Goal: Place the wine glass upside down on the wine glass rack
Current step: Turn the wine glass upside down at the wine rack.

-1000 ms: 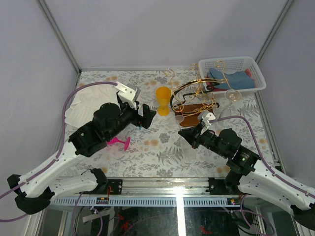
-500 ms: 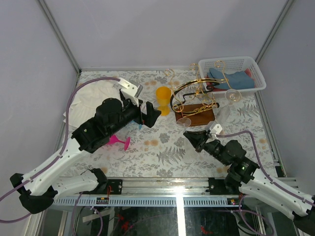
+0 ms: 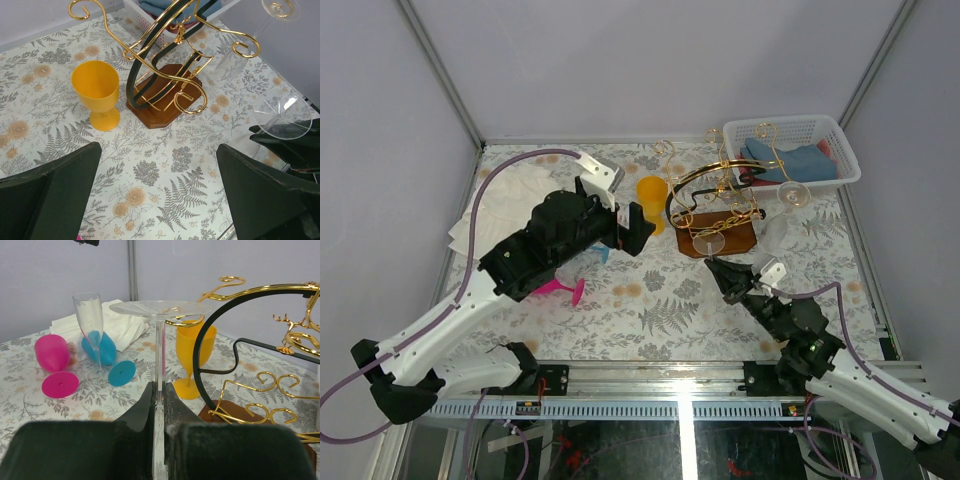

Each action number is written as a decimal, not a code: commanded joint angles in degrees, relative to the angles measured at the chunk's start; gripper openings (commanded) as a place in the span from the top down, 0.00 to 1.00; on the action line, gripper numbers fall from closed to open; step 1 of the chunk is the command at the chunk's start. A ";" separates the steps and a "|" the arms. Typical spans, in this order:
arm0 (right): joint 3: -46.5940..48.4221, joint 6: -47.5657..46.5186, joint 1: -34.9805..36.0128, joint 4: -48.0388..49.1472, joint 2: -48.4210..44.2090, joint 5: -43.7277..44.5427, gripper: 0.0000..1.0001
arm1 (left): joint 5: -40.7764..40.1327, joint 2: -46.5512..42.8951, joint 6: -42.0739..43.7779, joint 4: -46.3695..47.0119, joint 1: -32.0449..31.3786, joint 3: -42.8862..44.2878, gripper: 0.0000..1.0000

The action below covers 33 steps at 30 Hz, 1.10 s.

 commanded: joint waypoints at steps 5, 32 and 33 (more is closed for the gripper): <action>-2.45 -3.73 -0.13 13.63 -0.09 6.28 1.00 | -7.70 -2.24 -4.72 4.30 0.28 0.17 0.00; 2.29 4.95 -18.62 38.83 27.23 -8.63 1.00 | -0.76 -7.80 3.95 5.55 0.83 -7.93 0.00; 2.25 5.91 -19.21 39.92 27.89 -8.57 1.00 | -0.75 -8.32 4.04 5.88 0.88 -8.49 0.00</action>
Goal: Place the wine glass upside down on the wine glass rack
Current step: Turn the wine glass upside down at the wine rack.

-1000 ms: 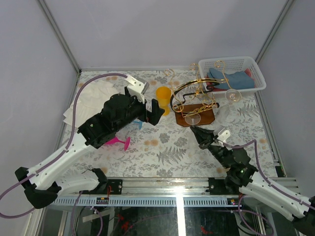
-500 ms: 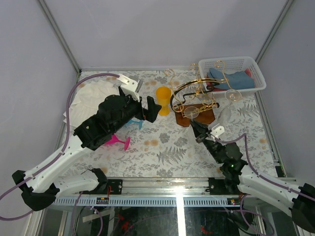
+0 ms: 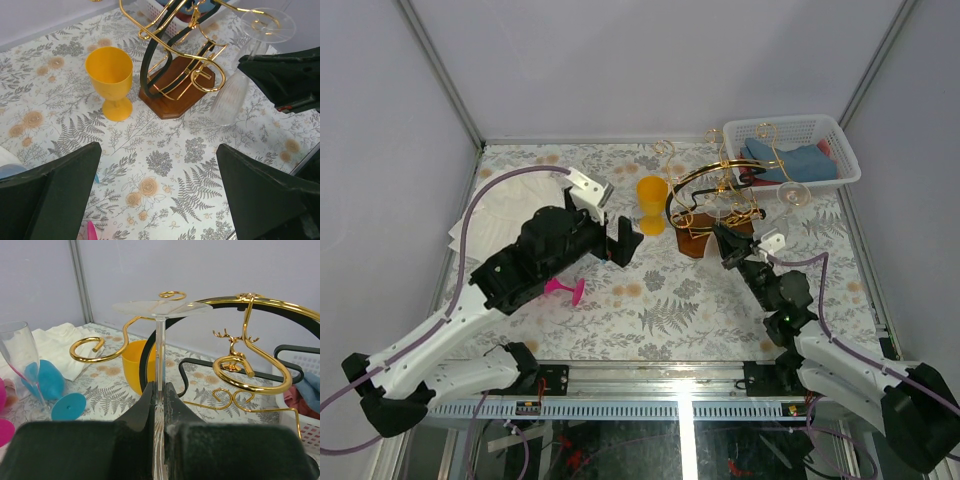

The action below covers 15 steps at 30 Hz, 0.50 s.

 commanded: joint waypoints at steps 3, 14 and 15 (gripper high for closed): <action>2.23 7.31 -3.91 11.93 4.82 -1.87 1.00 | 0.85 -3.83 1.90 5.23 1.07 -2.47 0.00; 3.00 7.98 -5.29 16.44 9.89 3.39 1.00 | 3.20 -3.69 1.53 5.82 3.24 -3.53 0.00; 2.87 7.87 -5.42 16.87 10.13 4.08 1.00 | 3.47 -3.70 1.53 5.89 3.38 -3.54 0.00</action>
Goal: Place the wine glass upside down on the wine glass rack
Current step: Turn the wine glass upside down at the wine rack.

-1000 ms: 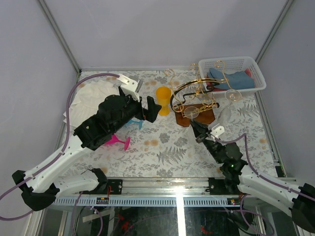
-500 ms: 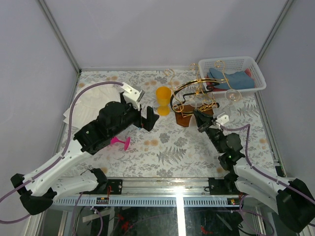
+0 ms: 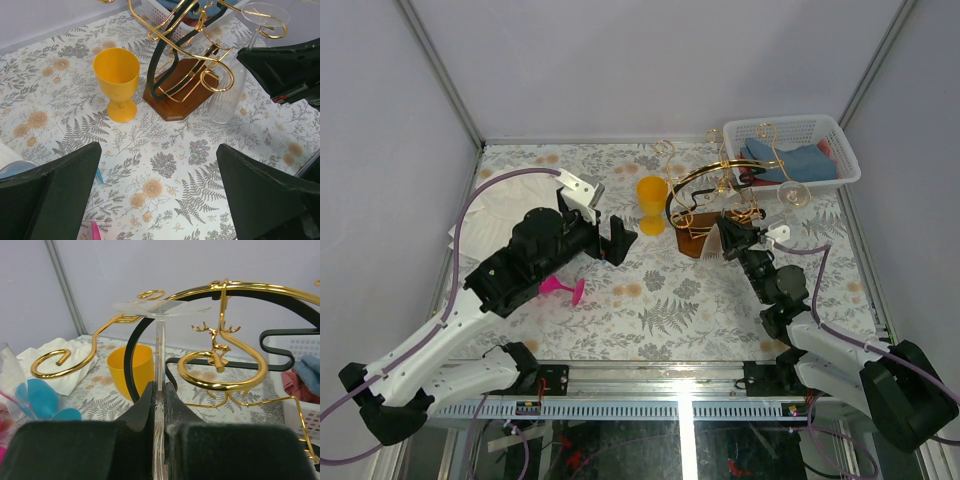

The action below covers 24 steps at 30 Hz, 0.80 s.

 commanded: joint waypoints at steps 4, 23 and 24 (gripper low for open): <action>2.90 -0.13 -1.67 8.63 1.80 4.14 1.00 | 2.51 0.14 0.87 4.23 1.63 -0.66 0.00; 2.79 -1.12 -3.32 10.33 4.31 10.59 1.00 | 5.71 0.30 0.75 4.51 4.48 -1.10 0.00; 2.65 -1.48 -3.28 10.28 3.98 10.64 1.00 | 5.78 0.30 0.75 4.56 4.56 -1.18 0.00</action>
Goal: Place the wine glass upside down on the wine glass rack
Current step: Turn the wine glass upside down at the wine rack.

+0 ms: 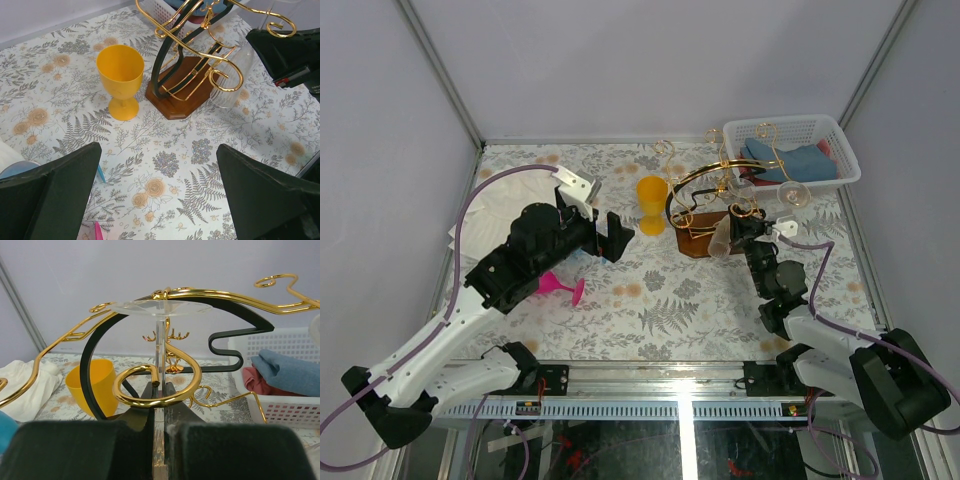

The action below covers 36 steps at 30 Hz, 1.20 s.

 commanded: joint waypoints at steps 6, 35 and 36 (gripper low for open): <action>0.36 -3.93 -0.58 2.19 -4.94 1.89 1.00 | 2.33 0.34 0.76 4.17 0.98 -0.59 0.00; -3.17 -10.88 -0.54 -14.07 -14.79 -9.97 0.98 | 3.08 -0.01 0.77 4.53 2.06 -0.80 0.00; -3.06 -10.64 -0.54 -13.93 -14.20 -9.94 0.97 | 2.89 -0.01 0.82 4.49 2.08 -0.84 0.00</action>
